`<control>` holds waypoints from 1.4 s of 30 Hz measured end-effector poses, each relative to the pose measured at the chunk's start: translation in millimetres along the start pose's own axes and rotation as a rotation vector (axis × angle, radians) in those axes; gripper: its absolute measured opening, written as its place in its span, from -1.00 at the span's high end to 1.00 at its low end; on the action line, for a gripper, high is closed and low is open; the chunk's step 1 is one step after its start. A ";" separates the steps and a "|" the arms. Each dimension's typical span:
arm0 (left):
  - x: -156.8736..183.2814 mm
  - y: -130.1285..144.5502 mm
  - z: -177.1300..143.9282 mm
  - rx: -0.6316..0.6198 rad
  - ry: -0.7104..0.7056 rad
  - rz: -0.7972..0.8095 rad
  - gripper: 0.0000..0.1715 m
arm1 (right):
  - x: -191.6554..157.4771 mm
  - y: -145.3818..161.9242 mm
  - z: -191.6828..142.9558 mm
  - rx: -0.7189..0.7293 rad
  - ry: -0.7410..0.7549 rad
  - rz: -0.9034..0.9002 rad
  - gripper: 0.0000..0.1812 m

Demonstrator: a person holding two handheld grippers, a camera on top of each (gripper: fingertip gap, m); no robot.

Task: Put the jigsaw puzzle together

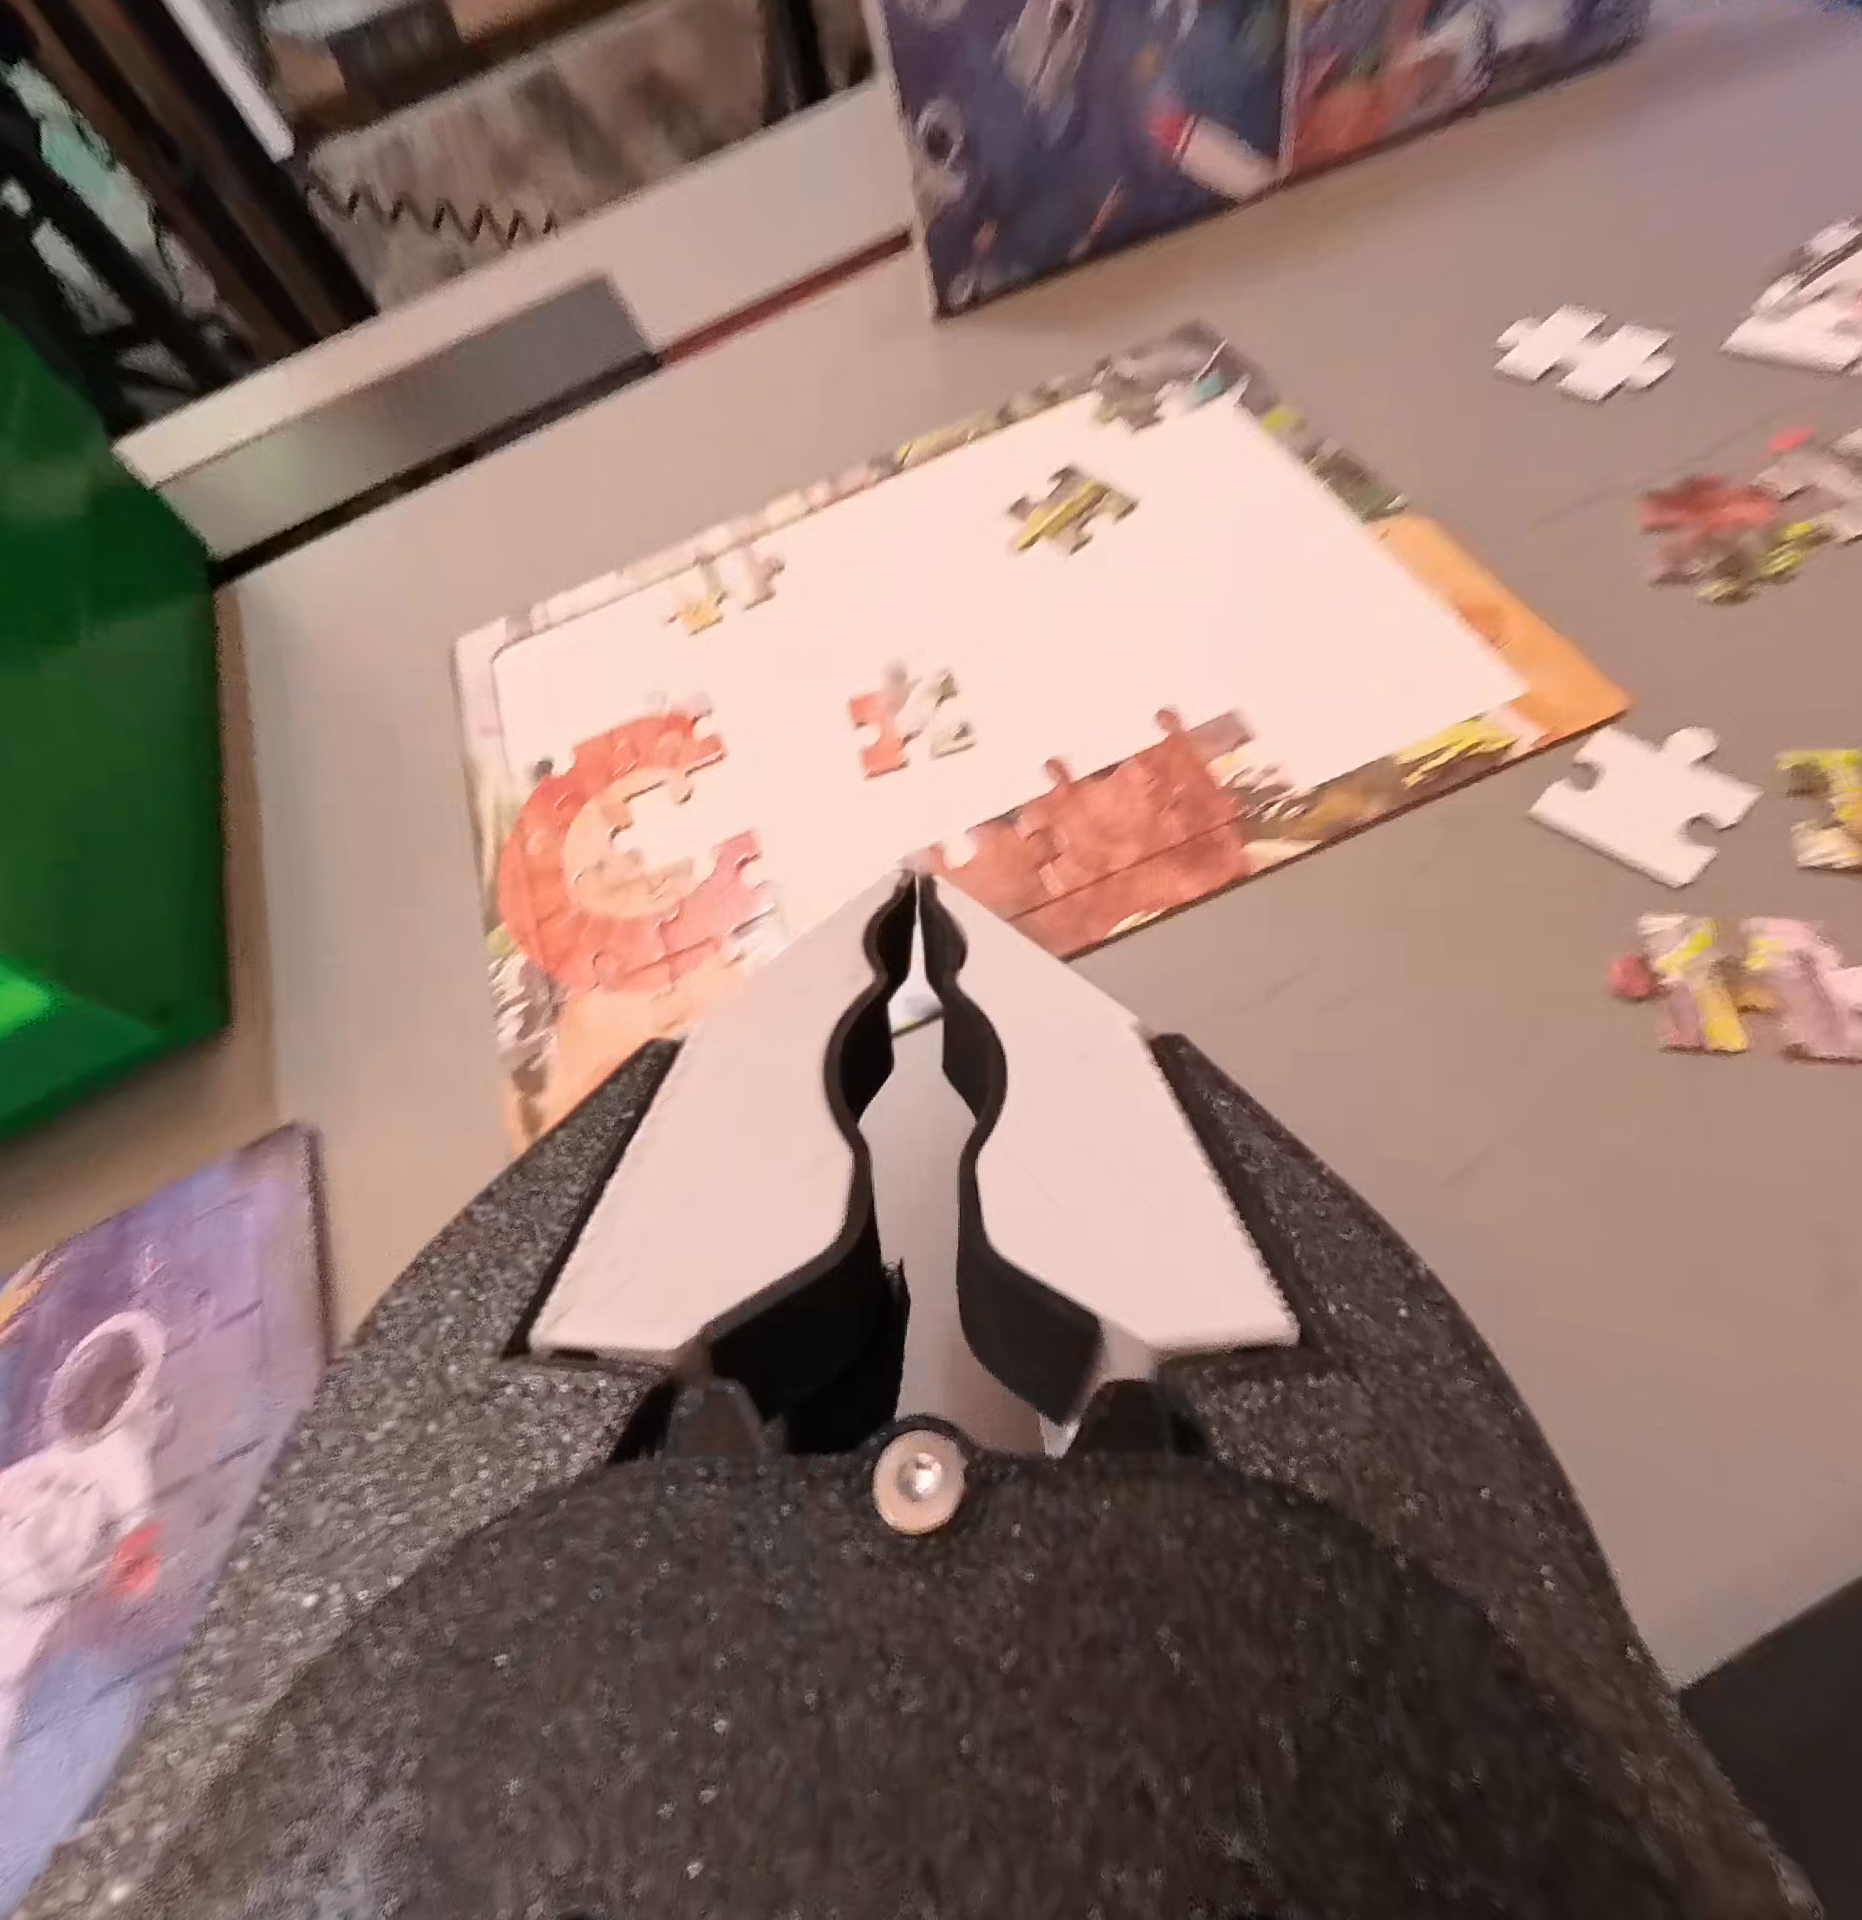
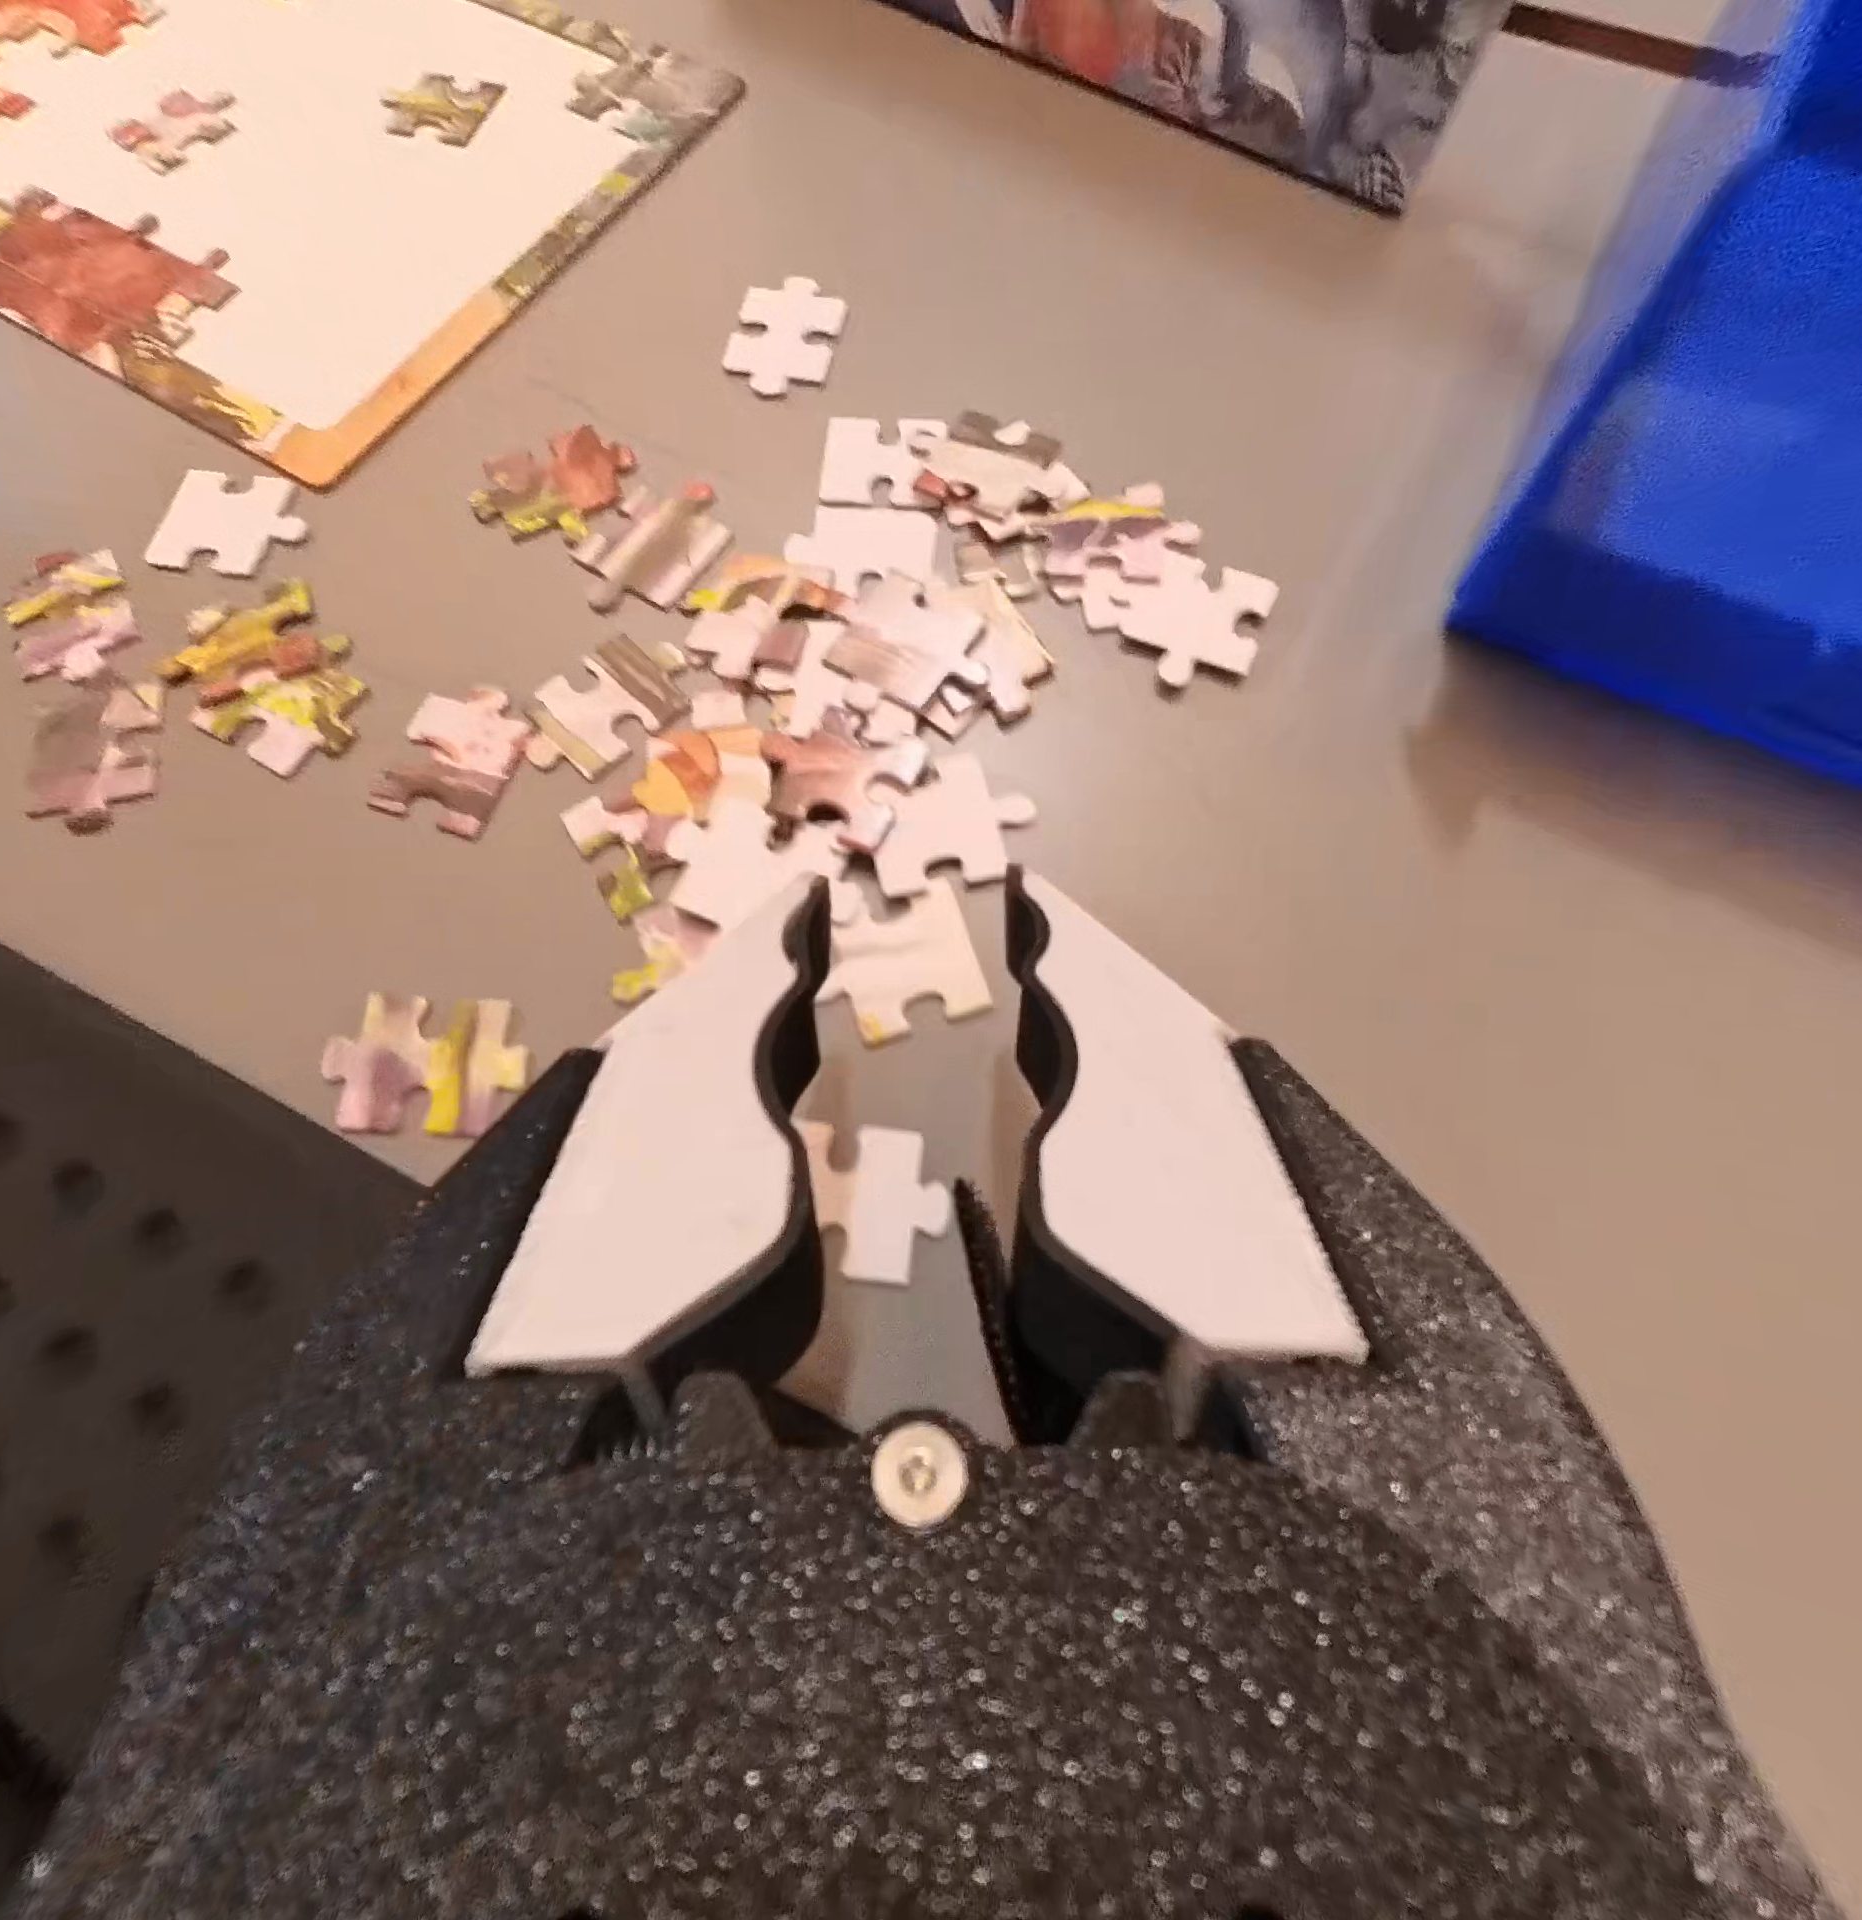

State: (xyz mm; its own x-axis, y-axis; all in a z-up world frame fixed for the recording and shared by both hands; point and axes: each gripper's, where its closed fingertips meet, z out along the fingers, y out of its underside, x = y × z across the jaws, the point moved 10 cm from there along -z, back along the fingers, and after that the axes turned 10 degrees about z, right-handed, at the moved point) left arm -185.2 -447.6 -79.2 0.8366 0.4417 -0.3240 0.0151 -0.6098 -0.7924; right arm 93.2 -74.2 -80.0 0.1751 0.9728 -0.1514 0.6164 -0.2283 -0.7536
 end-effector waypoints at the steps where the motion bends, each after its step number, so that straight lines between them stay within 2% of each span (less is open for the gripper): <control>1: 5.7 -1.9 0.6 0.048 0.020 -0.011 1.00 | 4.6 2.7 -2.8 0.002 0.021 0.006 0.63; 3: 13.6 -3.8 1.8 0.124 0.072 -0.053 1.00 | 5.5 2.5 -4.7 -0.002 -0.001 0.020 0.60; 6: 12.3 -3.2 3.0 0.158 0.112 -0.071 0.96 | -8.9 4.9 10.1 -0.079 -0.082 -0.026 0.55; 9: 8.0 2.5 6.1 0.128 0.131 -0.107 0.95 | -30.5 2.7 28.2 -0.130 -0.129 -0.095 0.54; 11: 10.7 5.1 9.9 0.097 0.197 -0.119 0.96 | -39.0 -1.2 37.6 -0.162 -0.104 -0.142 0.59; 13: 15.7 5.0 14.0 0.062 0.230 -0.097 0.97 | -37.8 -0.4 45.2 -0.207 -0.021 -0.196 0.57; 17: 24.4 4.6 16.9 0.023 0.219 -0.012 0.98 | -31.5 -0.2 45.2 -0.192 -0.019 -0.156 0.57; 20: 27.3 4.4 17.2 0.019 0.223 0.013 0.98 | -28.3 0.9 42.2 -0.193 -0.008 -0.152 0.64; 22: 27.8 4.6 18.0 0.011 0.225 0.017 0.98 | -26.9 0.5 38.9 -0.179 -0.009 -0.151 0.77; 24: 27.9 4.6 18.0 0.011 0.223 0.017 0.98 | -22.9 -0.2 34.8 -0.156 -0.036 -0.108 0.78; 28: 26.9 4.6 16.6 0.020 0.212 0.015 0.98 | -13.3 -9.7 16.3 -0.020 -0.134 0.036 0.98; 33: 26.7 4.8 15.3 0.025 0.200 0.020 0.98 | -4.1 -25.8 -5.5 0.196 -0.405 0.375 0.99; 37: 26.4 4.6 14.5 0.032 0.195 0.022 0.98 | 5.6 -27.3 -5.9 0.280 -0.596 0.621 0.99; 40: 25.8 3.5 13.0 0.051 0.194 0.020 0.98 | -3.1 -32.4 -2.4 0.309 -0.703 0.687 0.99; 42: 26.2 1.4 11.0 0.082 0.208 0.012 0.97 | -23.7 -41.8 5.6 0.292 -0.746 0.668 0.99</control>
State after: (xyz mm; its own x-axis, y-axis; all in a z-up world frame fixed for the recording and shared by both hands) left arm -169.2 -429.6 -94.5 0.9315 0.2845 -0.2266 -0.0327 -0.5550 -0.8312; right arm 58.9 -87.4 -48.5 -0.1682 0.4517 -0.8762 0.3414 -0.8071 -0.4816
